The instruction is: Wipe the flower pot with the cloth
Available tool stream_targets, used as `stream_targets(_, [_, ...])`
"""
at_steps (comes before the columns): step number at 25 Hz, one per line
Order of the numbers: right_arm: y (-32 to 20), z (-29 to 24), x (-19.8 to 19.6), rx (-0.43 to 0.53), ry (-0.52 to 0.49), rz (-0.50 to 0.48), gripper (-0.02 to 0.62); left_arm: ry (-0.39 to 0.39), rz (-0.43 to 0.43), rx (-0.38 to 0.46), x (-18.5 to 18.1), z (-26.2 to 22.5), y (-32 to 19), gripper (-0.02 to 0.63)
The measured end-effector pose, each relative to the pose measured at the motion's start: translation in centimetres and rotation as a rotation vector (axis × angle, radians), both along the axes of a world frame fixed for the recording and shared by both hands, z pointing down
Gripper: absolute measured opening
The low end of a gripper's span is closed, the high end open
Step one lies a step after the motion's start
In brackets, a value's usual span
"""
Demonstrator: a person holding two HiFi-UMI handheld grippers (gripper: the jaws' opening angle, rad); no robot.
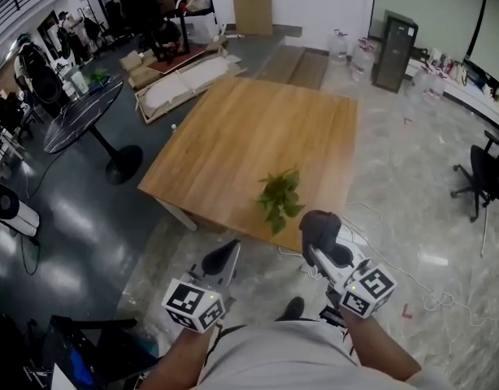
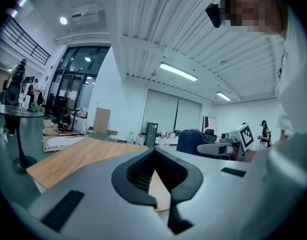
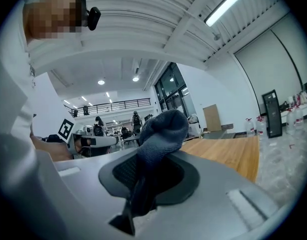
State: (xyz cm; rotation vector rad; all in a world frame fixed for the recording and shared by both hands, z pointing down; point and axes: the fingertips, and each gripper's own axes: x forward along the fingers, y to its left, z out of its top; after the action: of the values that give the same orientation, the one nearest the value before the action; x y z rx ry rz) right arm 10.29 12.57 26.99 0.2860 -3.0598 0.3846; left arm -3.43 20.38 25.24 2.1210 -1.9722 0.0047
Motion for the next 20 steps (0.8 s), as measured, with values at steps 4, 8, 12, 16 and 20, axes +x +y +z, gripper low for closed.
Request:
stream_targets(4, [-5.1, 1.1, -1.3, -0.016, -0.005, 0.002, 0.063, -0.007, 0.022, -0.030, -0.8, 1.5, -4.8, 0.006])
stream_targets(8, [-8.9, 2.0, -2.4, -0.050, 0.002, 0.013, 0.063, -0.014, 0.025, -0.060, -2.5, 2.0, -8.9, 0.006])
stream_targets(12, [-11.3, 2.7, -2.9, -0.082, 0.014, 0.037, 0.063, -0.008, 0.045, -0.117, -4.3, 4.1, -12.6, 0.006])
stream_targets(16, [-13.1, 2.7, -4.4, -0.080, 0.021, 0.077, 0.063, -0.046, 0.078, -0.197, -7.2, 7.5, -15.6, 0.006])
stream_targets(20, [-16.3, 3.7, -6.4, -0.101, 0.037, 0.138, 0.063, -0.018, 0.143, -0.292, -10.1, 11.7, -19.6, 0.008])
